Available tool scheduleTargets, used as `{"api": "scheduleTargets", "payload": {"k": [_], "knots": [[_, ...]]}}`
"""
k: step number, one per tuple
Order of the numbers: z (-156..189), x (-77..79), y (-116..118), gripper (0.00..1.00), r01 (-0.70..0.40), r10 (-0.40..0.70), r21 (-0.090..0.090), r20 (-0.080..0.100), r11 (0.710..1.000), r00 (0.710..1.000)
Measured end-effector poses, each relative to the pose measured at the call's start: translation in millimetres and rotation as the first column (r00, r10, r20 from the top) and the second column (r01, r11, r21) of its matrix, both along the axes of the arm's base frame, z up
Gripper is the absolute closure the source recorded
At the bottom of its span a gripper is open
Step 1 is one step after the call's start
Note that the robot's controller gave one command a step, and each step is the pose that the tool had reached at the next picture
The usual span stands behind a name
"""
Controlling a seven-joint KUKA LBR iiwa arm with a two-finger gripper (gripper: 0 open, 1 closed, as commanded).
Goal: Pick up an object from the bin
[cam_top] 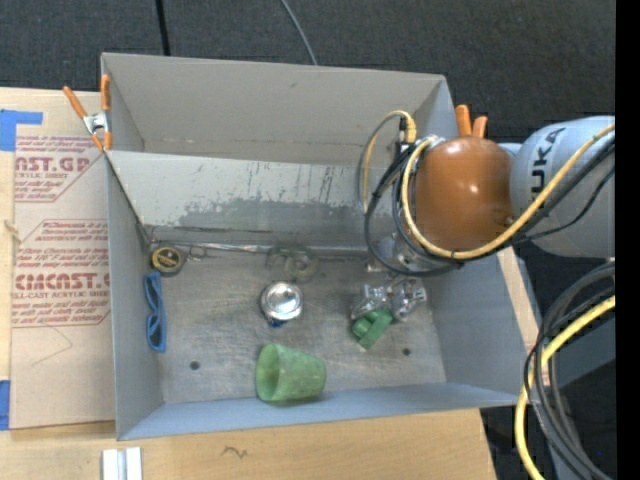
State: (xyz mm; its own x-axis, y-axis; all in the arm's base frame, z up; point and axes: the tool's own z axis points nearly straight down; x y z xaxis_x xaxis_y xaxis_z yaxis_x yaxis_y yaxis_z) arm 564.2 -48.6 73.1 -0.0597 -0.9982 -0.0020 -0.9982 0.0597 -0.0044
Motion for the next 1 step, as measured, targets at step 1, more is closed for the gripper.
{"api": "scheduleTargets", "payload": {"k": [1], "knots": [[211.0, -8.5, 12.3, 1.0, -0.004, 0.004, 0.0, 0.005, 1.0, 1.0]]}}
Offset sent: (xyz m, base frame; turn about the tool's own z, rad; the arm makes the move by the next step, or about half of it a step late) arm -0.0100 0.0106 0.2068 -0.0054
